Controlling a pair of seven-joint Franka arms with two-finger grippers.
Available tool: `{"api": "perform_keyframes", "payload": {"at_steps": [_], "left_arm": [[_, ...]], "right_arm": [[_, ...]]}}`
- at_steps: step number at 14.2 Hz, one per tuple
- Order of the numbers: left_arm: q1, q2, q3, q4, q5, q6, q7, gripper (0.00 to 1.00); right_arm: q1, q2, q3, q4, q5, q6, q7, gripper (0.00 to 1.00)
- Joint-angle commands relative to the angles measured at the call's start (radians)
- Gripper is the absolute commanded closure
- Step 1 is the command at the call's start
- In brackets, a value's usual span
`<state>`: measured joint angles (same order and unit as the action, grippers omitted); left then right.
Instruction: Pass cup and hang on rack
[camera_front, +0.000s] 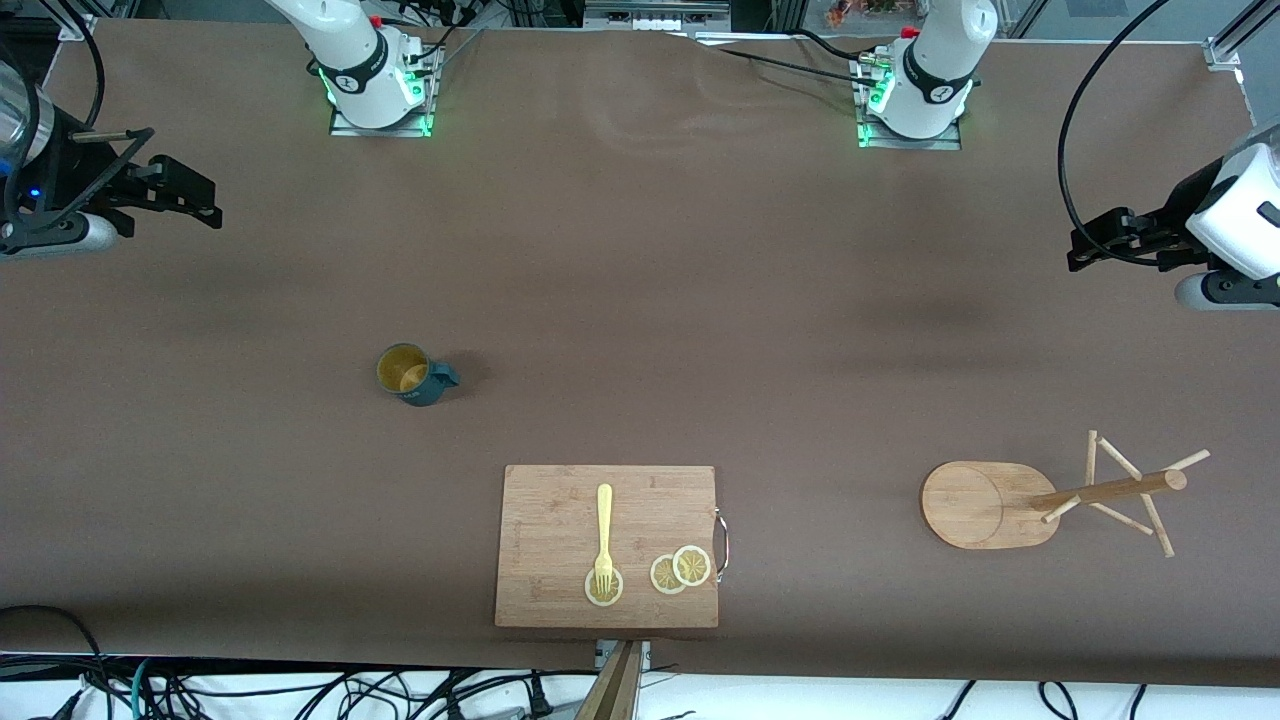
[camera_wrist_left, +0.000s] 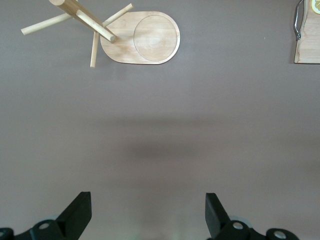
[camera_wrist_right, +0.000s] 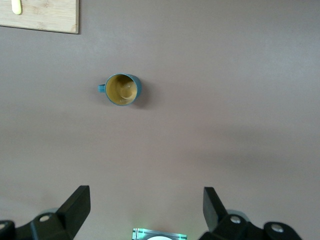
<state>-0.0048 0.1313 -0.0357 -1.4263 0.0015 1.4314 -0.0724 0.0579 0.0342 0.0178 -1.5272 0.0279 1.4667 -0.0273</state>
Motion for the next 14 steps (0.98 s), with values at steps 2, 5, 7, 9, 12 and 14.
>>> {"api": "perform_keyframes", "payload": {"at_steps": [2, 5, 7, 9, 12, 14], "left_arm": [[0.002, 0.016, 0.0, 0.03, -0.017, -0.005, 0.003, 0.0], [0.002, 0.016, 0.002, 0.03, -0.017, -0.005, 0.003, 0.0], [0.003, 0.018, 0.0, 0.03, -0.015, -0.005, 0.003, 0.0], [0.003, 0.018, 0.0, 0.03, -0.017, -0.005, 0.003, 0.0], [0.003, 0.021, 0.0, 0.03, -0.017, -0.005, 0.003, 0.0], [0.006, 0.024, 0.0, 0.03, -0.017, -0.005, 0.003, 0.0]], "right_arm": [[0.01, 0.0, 0.005, 0.009, -0.017, -0.003, 0.017, 0.0], [0.01, 0.001, 0.004, 0.01, -0.016, 0.0, 0.007, 0.0], [0.01, 0.001, 0.004, 0.01, -0.017, -0.002, 0.007, 0.0], [0.01, 0.0, 0.004, 0.009, -0.023, -0.002, 0.007, 0.0], [0.01, -0.002, 0.005, 0.007, -0.023, -0.006, 0.007, 0.0], [0.011, -0.003, 0.005, 0.004, -0.025, -0.006, 0.007, 0.0]]}}
